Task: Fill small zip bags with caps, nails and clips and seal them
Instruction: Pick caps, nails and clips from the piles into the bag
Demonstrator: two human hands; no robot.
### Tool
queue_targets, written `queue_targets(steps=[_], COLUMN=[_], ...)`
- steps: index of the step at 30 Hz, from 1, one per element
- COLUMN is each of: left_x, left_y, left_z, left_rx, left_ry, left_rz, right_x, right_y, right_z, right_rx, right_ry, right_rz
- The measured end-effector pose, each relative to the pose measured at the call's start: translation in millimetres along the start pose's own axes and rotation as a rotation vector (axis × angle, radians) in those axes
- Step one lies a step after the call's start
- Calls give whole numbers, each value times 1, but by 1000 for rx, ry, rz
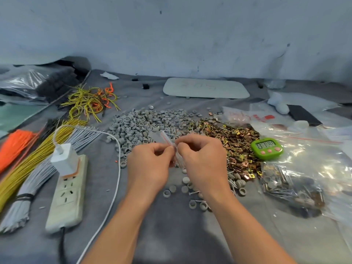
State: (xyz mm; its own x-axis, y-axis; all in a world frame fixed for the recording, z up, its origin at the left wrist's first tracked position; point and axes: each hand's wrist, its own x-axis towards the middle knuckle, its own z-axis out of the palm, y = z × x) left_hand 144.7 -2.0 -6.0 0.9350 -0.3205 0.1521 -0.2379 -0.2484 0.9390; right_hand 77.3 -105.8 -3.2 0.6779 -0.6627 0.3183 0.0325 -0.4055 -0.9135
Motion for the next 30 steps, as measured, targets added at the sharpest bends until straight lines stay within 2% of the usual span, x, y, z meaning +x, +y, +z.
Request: queue_targets(steps=[4, 7, 10, 13, 15, 19, 24, 28, 30], left_x=[-2, -7, -8, -7, -8, -13, -18, -18, -13], left_y=[2, 4, 5, 4, 5, 11, 12, 10, 8], left_z=[-8, -14, -16, -20, -20, -12, -7, -1, -6], left_rx=[115, 187, 138, -44, -127, 105, 188, -55, 0], left_ry=[53, 19, -78, -166, -181, -22, 88, 68, 148], left_rz=[110, 179, 136, 22, -55, 10, 29, -167, -177], right_x=[4, 5, 6, 5, 3, -2, -3, -3, -2], right_y=[-1, 1, 4, 4, 3, 1, -7, -12, -12], right_z=[5, 3, -2, -6, -9, -8, -8, -9, -11], right_rx=[281, 308, 271, 242, 167, -204, -371, -517, -584], right_ry=[-209, -290, -288, -322, -321, -234, -165, -169, -164], right_rz=[156, 226, 271, 235, 173, 11, -26, -67, -57])
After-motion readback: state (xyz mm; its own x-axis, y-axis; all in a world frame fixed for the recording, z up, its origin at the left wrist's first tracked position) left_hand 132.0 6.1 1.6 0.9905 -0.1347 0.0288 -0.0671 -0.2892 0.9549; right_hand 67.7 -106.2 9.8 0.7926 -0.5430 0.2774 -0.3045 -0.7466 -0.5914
